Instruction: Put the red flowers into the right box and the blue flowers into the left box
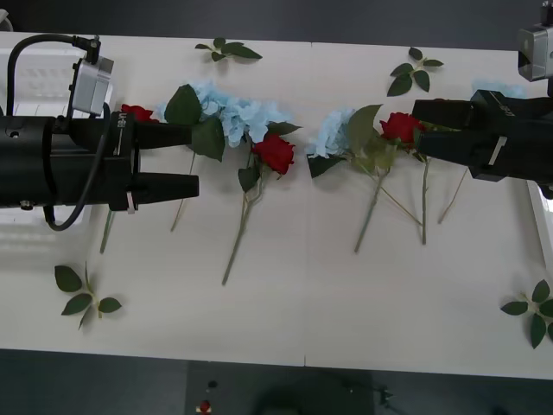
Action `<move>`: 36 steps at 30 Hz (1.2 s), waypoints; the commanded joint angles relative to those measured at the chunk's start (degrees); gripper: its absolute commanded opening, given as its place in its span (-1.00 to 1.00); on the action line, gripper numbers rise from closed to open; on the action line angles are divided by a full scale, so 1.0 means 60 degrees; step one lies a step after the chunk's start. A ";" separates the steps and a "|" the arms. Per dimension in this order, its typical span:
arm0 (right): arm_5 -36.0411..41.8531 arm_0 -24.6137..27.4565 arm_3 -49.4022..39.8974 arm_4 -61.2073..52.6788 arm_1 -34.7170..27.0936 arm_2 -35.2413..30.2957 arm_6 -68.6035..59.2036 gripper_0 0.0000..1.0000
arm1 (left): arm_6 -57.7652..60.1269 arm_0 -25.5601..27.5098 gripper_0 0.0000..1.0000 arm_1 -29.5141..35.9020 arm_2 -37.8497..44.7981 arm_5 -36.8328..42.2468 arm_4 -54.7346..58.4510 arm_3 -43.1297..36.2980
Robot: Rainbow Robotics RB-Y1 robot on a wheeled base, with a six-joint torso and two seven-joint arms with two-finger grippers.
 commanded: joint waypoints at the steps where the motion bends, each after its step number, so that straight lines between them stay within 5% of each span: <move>1: 0.0075 -0.0004 -0.0277 -0.0025 -0.0012 -0.0178 0.0152 1.00 | -0.0313 0.0651 1.00 -0.0518 -0.0329 -0.0032 -0.0013 0.0116; 5: 0.0002 0.0538 0.0046 -0.0054 0.0061 0.0408 0.0152 1.00 | -0.0313 0.0548 1.00 -0.0781 -0.0300 -0.0003 0.0001 0.0409; 14: -0.1302 -0.0209 0.0588 -0.0435 -0.1081 0.1389 0.0041 1.00 | -0.0313 -0.0389 1.00 -0.0767 -0.0314 -0.0047 0.0001 0.1405; 20: -0.1888 -0.0956 0.1173 -0.0332 -0.2121 0.2371 -0.3313 1.00 | -0.0041 -0.1840 1.00 -0.0781 -0.0754 -0.0017 -0.1200 0.3412; 28: -0.1741 -0.2553 0.2448 0.1514 -0.3059 0.4055 -0.8147 1.00 | 0.2742 -0.3934 1.00 -0.1045 -0.2058 0.0041 -0.3646 0.6136; 36: -0.1477 -0.3593 0.3722 0.3447 -0.2634 0.4553 -1.3567 1.00 | 0.4866 -0.4491 1.00 -0.1587 -0.2145 0.0232 -0.6708 0.7557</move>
